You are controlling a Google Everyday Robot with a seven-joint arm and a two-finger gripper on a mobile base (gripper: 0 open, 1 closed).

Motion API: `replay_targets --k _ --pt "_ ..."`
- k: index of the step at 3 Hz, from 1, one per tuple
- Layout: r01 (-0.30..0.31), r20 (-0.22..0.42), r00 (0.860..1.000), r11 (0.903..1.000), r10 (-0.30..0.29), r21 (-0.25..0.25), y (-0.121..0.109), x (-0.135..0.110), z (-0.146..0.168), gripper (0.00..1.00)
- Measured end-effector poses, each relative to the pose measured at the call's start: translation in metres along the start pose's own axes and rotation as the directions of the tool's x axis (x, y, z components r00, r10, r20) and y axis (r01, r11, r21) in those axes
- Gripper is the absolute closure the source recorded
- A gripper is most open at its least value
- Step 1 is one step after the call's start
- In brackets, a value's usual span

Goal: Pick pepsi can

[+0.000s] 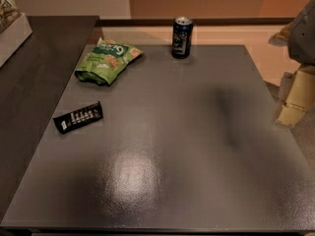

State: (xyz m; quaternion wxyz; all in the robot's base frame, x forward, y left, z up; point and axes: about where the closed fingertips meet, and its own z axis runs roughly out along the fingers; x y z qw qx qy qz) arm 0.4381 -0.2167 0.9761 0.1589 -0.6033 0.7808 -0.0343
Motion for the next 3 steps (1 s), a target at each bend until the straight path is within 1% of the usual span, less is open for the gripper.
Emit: replay_targets --k 1,2,3 --pt "0.000 0.000 1.000 1.0000 0.000 0.000 0.000 0.000 0.000 0.00" --pt "-0.023 0.034 0.999 0.9996 0.023 0.015 -0.011 -0.005 -0.001 0.00" --pt "-0.064 0.095 0.994 0.9975 0.060 0.030 -0.036 -0.011 0.004 0.00"
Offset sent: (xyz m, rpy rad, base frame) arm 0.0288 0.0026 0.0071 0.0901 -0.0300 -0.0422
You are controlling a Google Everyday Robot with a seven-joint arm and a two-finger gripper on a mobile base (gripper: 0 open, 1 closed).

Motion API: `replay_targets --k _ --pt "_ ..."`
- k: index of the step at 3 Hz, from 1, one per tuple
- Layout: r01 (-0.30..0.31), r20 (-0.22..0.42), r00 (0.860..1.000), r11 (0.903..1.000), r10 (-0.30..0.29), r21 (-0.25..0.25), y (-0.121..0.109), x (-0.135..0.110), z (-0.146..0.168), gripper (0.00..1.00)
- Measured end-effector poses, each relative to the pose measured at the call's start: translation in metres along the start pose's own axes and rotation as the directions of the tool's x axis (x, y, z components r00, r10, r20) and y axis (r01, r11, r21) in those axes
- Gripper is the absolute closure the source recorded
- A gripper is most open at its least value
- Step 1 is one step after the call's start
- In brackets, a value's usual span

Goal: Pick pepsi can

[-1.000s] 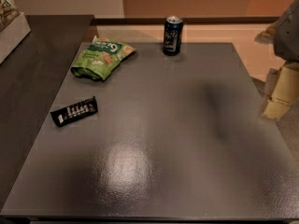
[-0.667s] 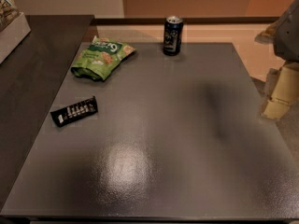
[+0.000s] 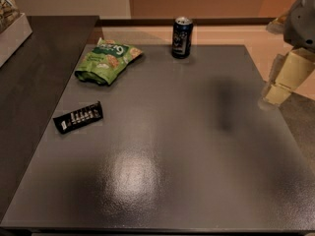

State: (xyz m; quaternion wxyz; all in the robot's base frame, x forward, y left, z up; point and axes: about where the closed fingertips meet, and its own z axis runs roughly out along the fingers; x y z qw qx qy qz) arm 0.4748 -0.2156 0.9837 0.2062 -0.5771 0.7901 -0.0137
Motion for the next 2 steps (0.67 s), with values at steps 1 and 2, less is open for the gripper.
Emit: replay_targets --k 1,2 --pt "-0.040 0.068 0.997 0.9992 0.039 0.006 -0.028 -0.010 0.021 0.00" --pt "-0.079 0.132 0.988 0.9968 0.076 0.013 -0.060 -0.025 0.047 0.00"
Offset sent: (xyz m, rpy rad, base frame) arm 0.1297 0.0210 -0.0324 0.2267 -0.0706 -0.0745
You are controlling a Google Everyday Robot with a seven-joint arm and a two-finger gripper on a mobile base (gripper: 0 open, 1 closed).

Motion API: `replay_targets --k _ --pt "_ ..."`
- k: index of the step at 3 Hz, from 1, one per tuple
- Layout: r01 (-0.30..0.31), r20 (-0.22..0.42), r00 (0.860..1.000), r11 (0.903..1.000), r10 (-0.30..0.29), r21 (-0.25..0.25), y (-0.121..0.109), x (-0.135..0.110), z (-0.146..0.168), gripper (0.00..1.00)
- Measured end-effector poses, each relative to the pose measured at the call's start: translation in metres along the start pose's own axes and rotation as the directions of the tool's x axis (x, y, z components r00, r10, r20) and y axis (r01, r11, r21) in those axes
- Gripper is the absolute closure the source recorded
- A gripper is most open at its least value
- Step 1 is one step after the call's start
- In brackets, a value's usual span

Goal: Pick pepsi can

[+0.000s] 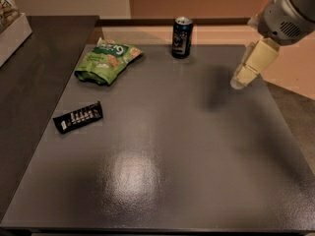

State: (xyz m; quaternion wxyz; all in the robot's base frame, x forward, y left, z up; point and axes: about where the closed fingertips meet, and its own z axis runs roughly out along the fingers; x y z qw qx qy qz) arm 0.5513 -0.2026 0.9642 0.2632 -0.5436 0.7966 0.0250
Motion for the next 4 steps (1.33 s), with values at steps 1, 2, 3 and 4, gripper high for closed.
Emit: replay_targets --k 1,2,3,4 --pt "-0.053 0.059 0.997 0.9985 0.052 0.010 -0.032 -0.014 0.025 0.00" --pt "-0.112 0.113 0.988 0.9936 0.109 0.017 -0.063 -0.029 0.048 0.00" --pt "-0.148 0.167 0.975 0.9889 0.144 0.012 -0.090 -0.052 0.071 0.00" --pt "-0.173 0.197 0.965 0.9850 0.170 -0.004 -0.110 -0.076 0.093 0.00"
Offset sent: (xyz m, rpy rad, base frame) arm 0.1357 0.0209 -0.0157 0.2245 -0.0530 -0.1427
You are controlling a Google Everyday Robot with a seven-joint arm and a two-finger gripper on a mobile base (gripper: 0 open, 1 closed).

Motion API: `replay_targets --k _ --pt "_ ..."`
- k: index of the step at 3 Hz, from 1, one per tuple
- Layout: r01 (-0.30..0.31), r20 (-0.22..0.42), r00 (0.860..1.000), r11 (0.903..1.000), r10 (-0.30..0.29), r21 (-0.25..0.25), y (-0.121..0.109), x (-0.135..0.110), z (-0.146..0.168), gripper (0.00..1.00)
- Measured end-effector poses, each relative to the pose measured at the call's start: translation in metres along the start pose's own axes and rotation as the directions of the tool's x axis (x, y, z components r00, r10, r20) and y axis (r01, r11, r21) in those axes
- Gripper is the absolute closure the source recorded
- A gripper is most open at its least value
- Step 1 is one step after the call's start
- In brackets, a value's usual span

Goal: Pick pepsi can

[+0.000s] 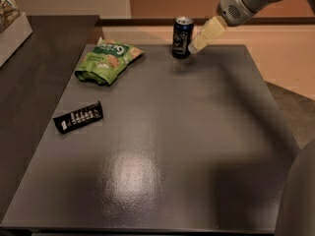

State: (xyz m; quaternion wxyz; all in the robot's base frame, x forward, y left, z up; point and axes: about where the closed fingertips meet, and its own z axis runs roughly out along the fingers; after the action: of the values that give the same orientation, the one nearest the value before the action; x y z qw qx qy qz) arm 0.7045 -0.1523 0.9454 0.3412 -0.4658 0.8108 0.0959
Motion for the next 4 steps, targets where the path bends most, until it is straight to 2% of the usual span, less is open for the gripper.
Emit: replay_targets --k 2,4 --pt "-0.094 0.043 0.995 0.9950 0.093 0.033 -0.025 -0.026 0.044 0.00" --pt "-0.178 0.064 0.983 0.9828 0.174 0.051 -0.042 -0.025 0.078 0.00"
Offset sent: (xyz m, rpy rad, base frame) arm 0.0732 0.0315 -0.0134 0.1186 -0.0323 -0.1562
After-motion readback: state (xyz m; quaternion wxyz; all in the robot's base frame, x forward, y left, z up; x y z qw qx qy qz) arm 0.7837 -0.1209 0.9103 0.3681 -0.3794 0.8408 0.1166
